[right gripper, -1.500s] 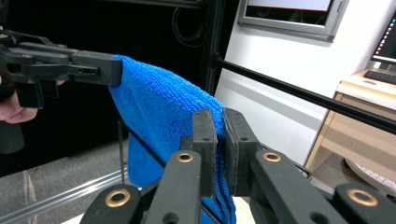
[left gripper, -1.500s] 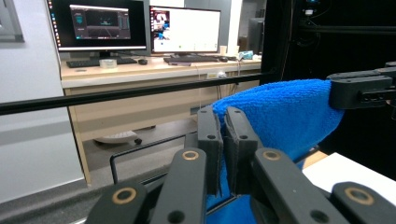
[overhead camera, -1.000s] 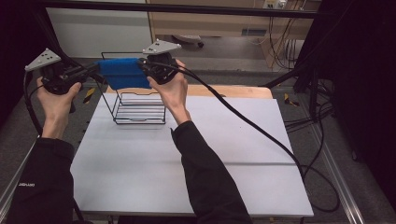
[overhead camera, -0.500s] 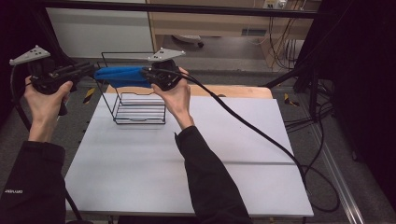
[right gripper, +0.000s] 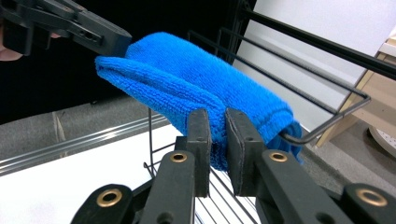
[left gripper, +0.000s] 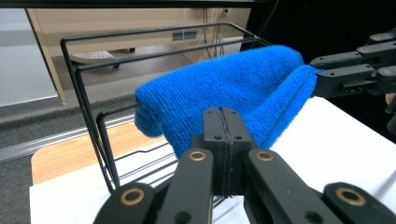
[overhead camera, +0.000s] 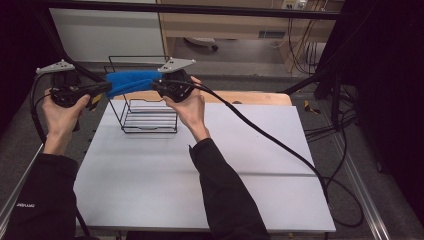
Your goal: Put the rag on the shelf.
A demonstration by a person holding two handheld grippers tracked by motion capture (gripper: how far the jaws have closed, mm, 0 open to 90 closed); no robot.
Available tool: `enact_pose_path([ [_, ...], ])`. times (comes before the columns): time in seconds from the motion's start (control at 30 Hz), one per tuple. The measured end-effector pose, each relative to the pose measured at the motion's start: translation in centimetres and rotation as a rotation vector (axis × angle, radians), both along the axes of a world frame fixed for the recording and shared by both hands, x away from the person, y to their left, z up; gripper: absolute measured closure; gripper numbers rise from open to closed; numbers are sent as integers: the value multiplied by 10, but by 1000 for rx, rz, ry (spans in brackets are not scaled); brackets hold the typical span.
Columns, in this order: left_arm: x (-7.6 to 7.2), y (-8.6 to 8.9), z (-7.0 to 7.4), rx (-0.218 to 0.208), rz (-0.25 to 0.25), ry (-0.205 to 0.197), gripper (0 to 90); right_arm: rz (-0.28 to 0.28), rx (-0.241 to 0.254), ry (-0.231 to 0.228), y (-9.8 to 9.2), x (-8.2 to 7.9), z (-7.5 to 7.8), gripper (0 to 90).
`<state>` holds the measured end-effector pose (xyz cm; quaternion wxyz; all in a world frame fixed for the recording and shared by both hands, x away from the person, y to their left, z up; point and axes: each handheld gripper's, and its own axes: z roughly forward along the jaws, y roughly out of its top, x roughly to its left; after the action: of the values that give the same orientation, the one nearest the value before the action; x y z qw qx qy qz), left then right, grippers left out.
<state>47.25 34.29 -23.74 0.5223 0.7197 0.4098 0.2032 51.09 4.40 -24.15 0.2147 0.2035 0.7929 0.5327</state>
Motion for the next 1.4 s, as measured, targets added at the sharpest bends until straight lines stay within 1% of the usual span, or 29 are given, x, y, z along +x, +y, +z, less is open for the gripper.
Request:
enact_pose_path([
  [0.07,-1,0,-3,10,2,-1,900,2,-4,0,0,0,-2,787],
  [0.2,1,1,-8,24,13,3,900,13,-8,5,-1,-1,-2,723],
  [0.27,2,0,-11,35,16,5,900,20,15,11,-1,-2,0,667],
  [0.3,3,-1,-12,47,17,4,900,26,27,13,-1,-3,1,660],
  [0.37,4,-2,-15,57,18,-1,900,30,55,20,-2,-3,3,624],
  [0.47,5,-5,-20,82,21,-6,900,39,81,39,-2,-3,3,624],
  [0.5,5,-6,-22,89,23,-7,900,42,82,43,-2,-3,3,646],
  [0.57,6,-6,-24,94,26,-9,900,47,65,64,-1,-2,0,745],
  [0.6,7,-6,-25,95,28,-10,900,36,48,73,0,-2,-2,794],
  [0.67,7,-7,-27,92,30,-13,900,25,40,96,1,1,-6,856],
  [0.77,9,-7,-30,94,35,-17,900,-2,12,113,3,5,-15,877],
  [0.83,11,-8,-31,95,41,-17,900,-23,-14,108,5,8,-20,876],
  [0.87,12,-8,-32,91,40,-16,900,-27,-16,106,6,10,-22,873],
  [0.93,12,-9,-32,90,40,-20,900,-23,-4,107,9,11,-25,863],
  [1.03,10,-10,-32,87,34,-29,893,-12,3,98,9,9,-25,834],
  [1.1,6,-9,-32,77,29,-31,861,0,2,85,7,5,-22,796],
  [1.17,3,-8,-31,79,31,-30,826,9,5,76,4,0,-17,743],
  [1.27,-4,-6,-30,88,33,-28,743,21,6,67,-2,-10,-8,657],
  [1.3,-6,-5,-29,85,31,-24,708,23,14,68,-5,-12,-5,620],
  [1.4,-14,-3,-30,87,23,-13,626,13,37,87,-19,-18,1,545],
])
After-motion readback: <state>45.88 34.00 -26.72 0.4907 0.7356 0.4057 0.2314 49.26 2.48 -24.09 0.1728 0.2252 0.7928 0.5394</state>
